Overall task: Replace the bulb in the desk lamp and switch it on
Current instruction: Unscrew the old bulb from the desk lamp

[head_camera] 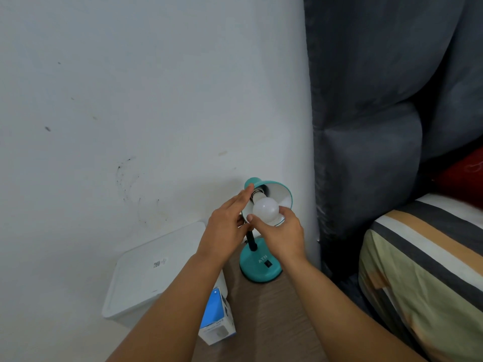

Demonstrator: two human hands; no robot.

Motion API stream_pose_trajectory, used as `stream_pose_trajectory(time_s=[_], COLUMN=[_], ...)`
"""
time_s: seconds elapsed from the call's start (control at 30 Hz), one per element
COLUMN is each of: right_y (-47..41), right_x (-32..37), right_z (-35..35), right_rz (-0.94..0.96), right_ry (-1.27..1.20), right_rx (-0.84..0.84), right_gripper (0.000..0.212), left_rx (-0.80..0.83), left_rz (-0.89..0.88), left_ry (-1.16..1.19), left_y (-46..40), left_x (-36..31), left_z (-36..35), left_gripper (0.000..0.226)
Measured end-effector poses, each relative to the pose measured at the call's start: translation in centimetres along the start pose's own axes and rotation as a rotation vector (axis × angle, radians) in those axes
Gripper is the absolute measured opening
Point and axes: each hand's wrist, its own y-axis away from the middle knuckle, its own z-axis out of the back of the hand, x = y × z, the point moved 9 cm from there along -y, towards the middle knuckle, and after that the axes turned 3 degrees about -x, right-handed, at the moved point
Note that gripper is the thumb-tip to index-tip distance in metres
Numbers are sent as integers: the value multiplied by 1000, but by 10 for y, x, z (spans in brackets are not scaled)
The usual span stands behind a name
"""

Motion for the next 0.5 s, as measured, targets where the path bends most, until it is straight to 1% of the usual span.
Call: stream_pose_trajectory(time_s=[0.07, 0.1, 0.23, 0.33, 0.37, 0.5], right_y=[-1, -2, -4, -2, -2, -4], right_x=[1, 3, 2, 1, 1, 1], right_z=[1, 2, -1, -2, -1, 2], right_rz=[25, 44, 70, 42, 31, 25], right_ry=[2, 10, 43, 28, 22, 6], right_rx=[-13, -24, -21, 10, 11, -3], right_gripper=[54, 54, 67, 80, 79, 59], left_rx=[8, 11, 9, 4, 1, 6], left_rz=[5, 6, 11, -3, -5, -2], left_ry=[13, 19, 19, 11, 4, 15], left_y=[1, 1, 1, 1, 1, 1], left_x=[1, 1, 1, 0, -1, -1], left_z=[0, -1, -1, 0, 0, 0], left_gripper=[99, 100, 103, 99, 99, 101])
